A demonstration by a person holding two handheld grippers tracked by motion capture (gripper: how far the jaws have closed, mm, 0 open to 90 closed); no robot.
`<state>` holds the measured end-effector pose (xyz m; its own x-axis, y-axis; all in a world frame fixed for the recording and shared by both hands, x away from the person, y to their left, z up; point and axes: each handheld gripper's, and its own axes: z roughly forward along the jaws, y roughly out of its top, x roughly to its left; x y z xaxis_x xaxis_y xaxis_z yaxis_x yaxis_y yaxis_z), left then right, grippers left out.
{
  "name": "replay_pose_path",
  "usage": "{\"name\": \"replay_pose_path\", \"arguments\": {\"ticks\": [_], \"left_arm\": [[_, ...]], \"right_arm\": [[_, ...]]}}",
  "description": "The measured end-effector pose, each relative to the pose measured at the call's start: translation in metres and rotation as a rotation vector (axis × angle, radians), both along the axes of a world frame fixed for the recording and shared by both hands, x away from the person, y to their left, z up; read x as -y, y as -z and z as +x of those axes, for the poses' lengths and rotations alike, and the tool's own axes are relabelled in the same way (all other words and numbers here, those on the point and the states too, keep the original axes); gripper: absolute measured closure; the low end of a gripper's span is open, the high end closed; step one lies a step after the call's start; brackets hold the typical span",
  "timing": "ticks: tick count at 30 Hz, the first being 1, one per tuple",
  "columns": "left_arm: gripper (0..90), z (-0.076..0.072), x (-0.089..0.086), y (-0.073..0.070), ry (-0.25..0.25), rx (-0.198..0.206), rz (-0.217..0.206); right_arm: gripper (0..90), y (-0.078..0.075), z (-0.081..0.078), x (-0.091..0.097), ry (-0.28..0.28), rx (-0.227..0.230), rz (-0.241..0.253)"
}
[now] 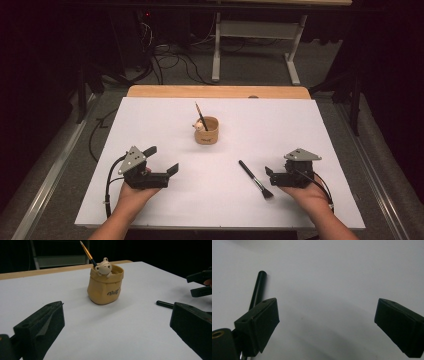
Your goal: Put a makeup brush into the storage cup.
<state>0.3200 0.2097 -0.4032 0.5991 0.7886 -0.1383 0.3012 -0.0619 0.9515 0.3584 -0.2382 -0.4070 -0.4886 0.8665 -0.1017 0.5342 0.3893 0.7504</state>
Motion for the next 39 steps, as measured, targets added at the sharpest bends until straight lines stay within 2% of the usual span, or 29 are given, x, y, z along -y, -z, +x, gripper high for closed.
{"name": "replay_pose_path", "arguments": {"ticks": [8, 16, 19, 22, 24, 29, 36, 39], "left_arm": [[0.0, 0.000, 0.000, -0.001, 0.004, 0.006, -0.001], [0.0, 0.000, 0.001, -0.001, 0.007, 0.013, -0.005], [0.0, 0.001, 0.002, 0.000, 0.010, 0.008, -0.005], [0.0, 0.002, 0.003, 0.000, 0.011, 0.007, -0.003], [0.0, 0.001, 0.003, -0.001, 0.010, 0.010, -0.006], [0.0, 0.000, 0.002, -0.001, 0.011, 0.014, -0.009], [0.0, -0.001, 0.001, -0.002, 0.016, 0.019, -0.010], [0.0, -0.001, 0.001, -0.002, 0.016, 0.017, -0.013]], "right_arm": [[8.4, -0.002, 0.003, 0.000, -0.007, -0.058, -0.042], [8.3, -0.008, 0.007, 0.003, -0.015, -0.105, -0.061], [8.5, -0.012, 0.010, 0.003, -0.022, -0.140, -0.098], [8.6, -0.012, 0.012, 0.001, -0.023, -0.153, -0.112], [9.2, -0.013, 0.013, -0.002, -0.044, -0.175, -0.130], [10.1, -0.012, 0.015, -0.007, -0.053, -0.197, -0.154], [13.5, -0.007, 0.020, -0.012, -0.058, -0.267, -0.187], [15.0, -0.006, 0.021, -0.013, -0.066, -0.281, -0.212]]}}
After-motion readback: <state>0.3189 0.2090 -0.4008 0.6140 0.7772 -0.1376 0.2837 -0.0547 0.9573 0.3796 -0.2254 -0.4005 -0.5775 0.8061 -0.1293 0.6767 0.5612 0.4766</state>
